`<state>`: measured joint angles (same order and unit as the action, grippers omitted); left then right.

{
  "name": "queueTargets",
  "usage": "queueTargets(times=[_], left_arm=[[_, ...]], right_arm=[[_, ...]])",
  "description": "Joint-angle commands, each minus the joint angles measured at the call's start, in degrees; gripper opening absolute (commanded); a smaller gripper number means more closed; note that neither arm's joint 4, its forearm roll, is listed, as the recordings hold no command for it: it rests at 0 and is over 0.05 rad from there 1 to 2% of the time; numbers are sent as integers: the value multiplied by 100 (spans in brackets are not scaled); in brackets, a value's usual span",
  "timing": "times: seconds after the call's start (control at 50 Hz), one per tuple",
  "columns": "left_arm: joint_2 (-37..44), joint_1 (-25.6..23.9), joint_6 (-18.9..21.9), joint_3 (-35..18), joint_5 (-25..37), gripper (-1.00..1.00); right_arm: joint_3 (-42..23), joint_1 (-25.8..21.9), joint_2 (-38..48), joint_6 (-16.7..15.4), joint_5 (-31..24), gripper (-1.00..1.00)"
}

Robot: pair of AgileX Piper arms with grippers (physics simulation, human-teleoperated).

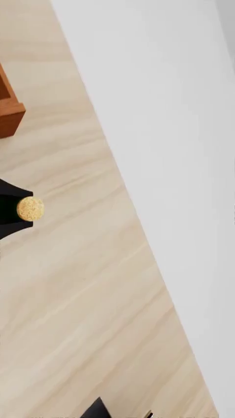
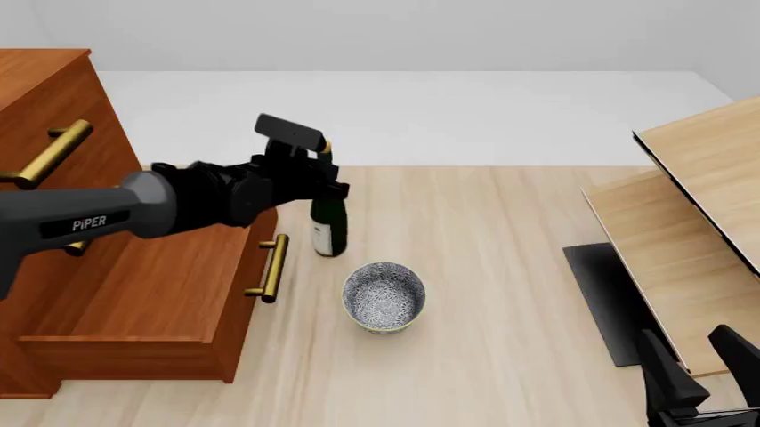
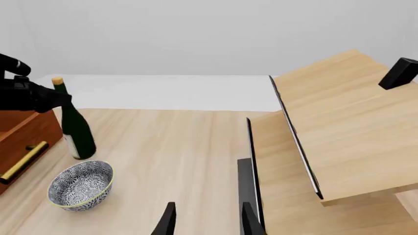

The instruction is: Put the wine bottle in the bottom drawer of the cabinet.

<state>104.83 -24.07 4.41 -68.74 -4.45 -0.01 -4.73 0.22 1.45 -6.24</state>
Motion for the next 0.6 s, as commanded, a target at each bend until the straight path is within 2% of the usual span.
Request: queueTargets(times=[0.02, 0.36, 0.6], left_arm=[[-265, -44, 53, -81, 141, -100], [-719, -66, 8, -204, 460, -100], [-1501, -158, -1, -145, 707, -100]], right_arm=[[0, -25, -3, -9, 6, 100], [0, -29, -9, -21, 19, 100], [-1, -33, -5, -4, 53, 100]])
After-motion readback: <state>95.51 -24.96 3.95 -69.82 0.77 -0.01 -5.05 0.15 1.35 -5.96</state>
